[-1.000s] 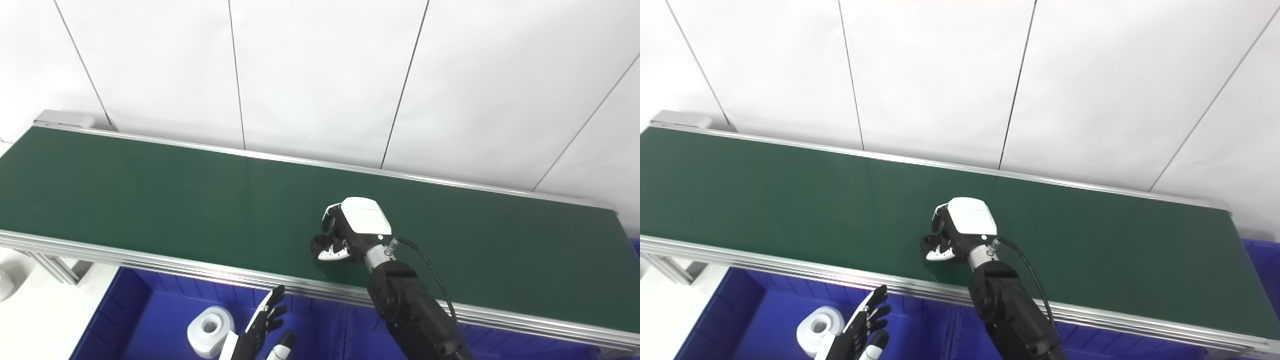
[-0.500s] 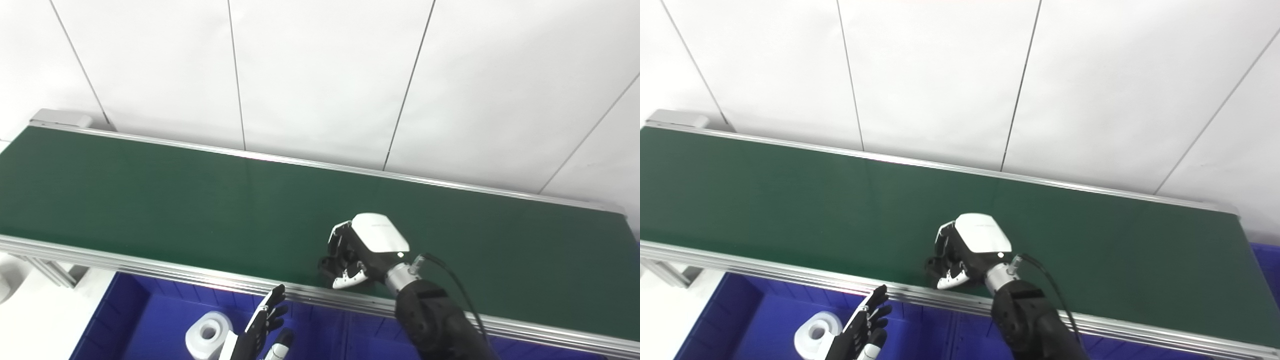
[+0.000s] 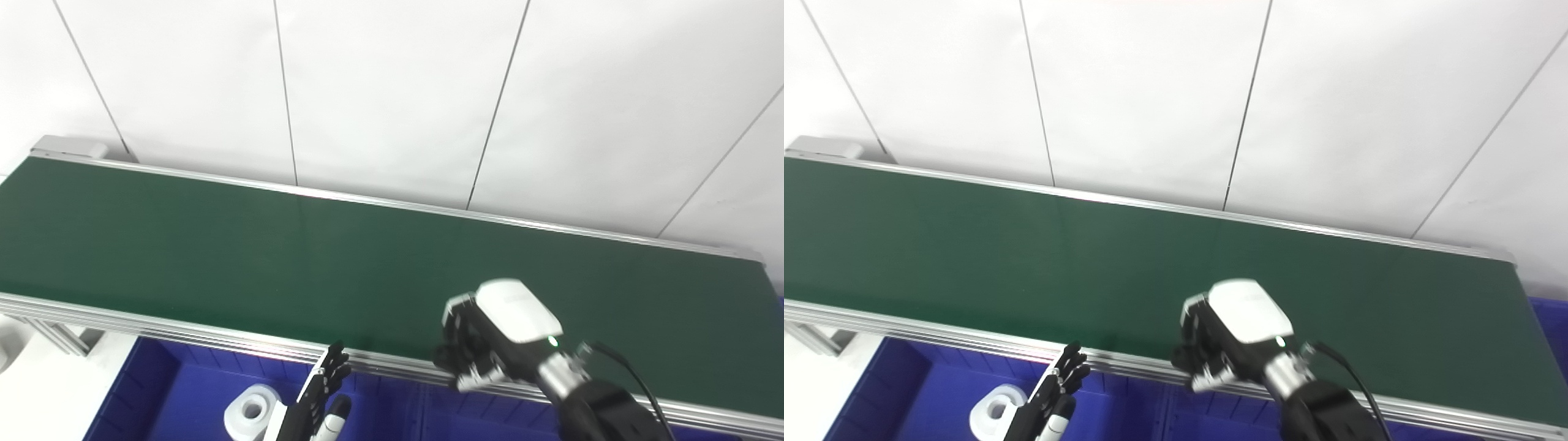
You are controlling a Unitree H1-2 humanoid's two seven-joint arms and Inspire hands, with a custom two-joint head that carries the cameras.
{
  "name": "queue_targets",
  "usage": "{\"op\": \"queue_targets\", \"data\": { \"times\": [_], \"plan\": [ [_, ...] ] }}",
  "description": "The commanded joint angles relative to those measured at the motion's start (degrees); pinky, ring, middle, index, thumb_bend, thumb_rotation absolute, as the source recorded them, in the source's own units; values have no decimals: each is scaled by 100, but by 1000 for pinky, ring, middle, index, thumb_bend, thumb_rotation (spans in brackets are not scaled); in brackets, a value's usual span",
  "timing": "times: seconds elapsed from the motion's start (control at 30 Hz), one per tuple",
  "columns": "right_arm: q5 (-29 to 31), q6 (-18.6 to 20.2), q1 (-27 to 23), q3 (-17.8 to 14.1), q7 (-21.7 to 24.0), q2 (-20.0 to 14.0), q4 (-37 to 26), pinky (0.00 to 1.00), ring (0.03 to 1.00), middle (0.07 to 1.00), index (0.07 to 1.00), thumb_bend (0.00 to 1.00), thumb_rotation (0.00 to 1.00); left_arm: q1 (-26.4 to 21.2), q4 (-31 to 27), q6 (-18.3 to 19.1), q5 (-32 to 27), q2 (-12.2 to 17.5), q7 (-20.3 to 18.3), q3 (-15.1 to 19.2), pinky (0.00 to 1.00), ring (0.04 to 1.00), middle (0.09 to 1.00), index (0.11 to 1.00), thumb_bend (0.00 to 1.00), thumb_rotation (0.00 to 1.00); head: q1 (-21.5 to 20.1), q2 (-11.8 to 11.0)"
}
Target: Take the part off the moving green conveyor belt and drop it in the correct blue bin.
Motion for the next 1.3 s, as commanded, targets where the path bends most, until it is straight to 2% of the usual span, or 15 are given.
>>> {"op": "queue_targets", "data": {
  "times": [0.0, 0.13, 0.17, 0.23, 0.33, 0.43, 0.53, 0.57, 0.6, 0.67, 0.73, 0.9, 1.07, 1.13, 1.27],
  "plan": [
    [-223, 13, 165, -55, 181, 8, -399, 207, 268, 472, 485, 531, 0, 14, -298, 80, -144, 5, -128, -23, 977, 932, 956, 971, 608, 937, -229, 118],
    [-598, 202, 608, -155, 775, 183, -814, 304, 347, 443, 504, 526, 2, -9, -508, 289, -380, 152, -279, 84, 1000, 961, 985, 994, 593, 935, -555, 298],
    [-713, 256, 724, -189, 930, 266, -947, 338, 366, 426, 512, 525, 3, -27, -587, 351, -429, 208, -315, 127, 1000, 965, 991, 997, 590, 938, -805, 475],
    [-900, 307, 906, -248, 1161, 408, -1146, 320, 362, 408, 511, 524, 2, -59, -721, 464, -476, 301, -364, 193, 1000, 972, 998, 1000, 585, 961, -972, 612],
    [-1149, 238, 1148, -351, 1375, 626, -1350, 193, 258, 464, 487, 532, 0, -127, -949, 674, -542, 461, -455, 302, 1000, 970, 997, 1000, 566, 996, -1238, 839],
    [-1342, 180, 1262, -466, 1532, 826, -1387, 230, 279, 471, 484, 532, 0, -212, -1182, 955, -693, 601, -567, 400, 1000, 977, 1000, 1000, 566, 1000, -1459, 1081],
    [-1344, 74, 1397, -604, 1333, 922, -1215, 190, 247, 470, 483, 532, 0, -308, -1372, 1195, -879, 659, -607, 499, 1000, 975, 1000, 1000, 562, 1000, -1675, 1313],
    [-1349, 34, 1435, -636, 1236, 948, -1165, 293, 344, 477, 488, 531, 6, -331, -1412, 1247, -915, 668, -617, 527, 1000, 970, 1000, 1000, 556, 1000, -1675, 1313],
    [-1393, 33, 1483, -670, 1178, 981, -1110, 427, 490, 576, 591, 731, 183, -358, -1452, 1315, -957, 671, -630, 550, 1000, 969, 1000, 1000, 554, 1000, -1687, 1348],
    [-1518, 56, 1546, -710, 1207, 1032, -1043, 501, 571, 638, 655, 855, 293, -379, -1500, 1407, -1003, 664, -653, 584, 1000, 970, 1000, 1000, 553, 1000, -1653, 1342],
    [-1663, 92, 1584, -739, 1344, 1079, -1016, 706, 764, 795, 773, 971, 429, -373, -1533, 1465, -1011, 650, -656, 600, 1000, 972, 1000, 1000, 549, 1000, -1627, 1325],
    [-1533, 13, 1754, -888, 1238, 1049, -955, 809, 839, 859, 824, 1000, 492, -272, -1518, 1404, -919, 592, -657, 519, 1000, 968, 1000, 1000, 531, 1000, -1353, 1188],
    [-1143, -135, 1931, -1046, 944, 1016, -1123, 743, 807, 839, 806, 1000, 496, -155, -1436, 1220, -820, 537, -651, 384, 1000, 970, 1000, 1000, 539, 1000, -1052, 998],
    [-720, -286, 2091, -1158, 517, 1022, -1217, 649, 761, 801, 780, 1000, 539, -91, -1368, 1092, -679, 510, -612, 300, 1000, 963, 999, 1000, 529, 1000, -855, 859],
    [551, -574, 2657, -1484, -580, 1346, -1464, 565, 679, 736, 730, 831, 646, 20, -1153, 685, -338, 422, -507, 199, 978, 940, 974, 1000, 522, 1000, -467, 552]
  ]
}}
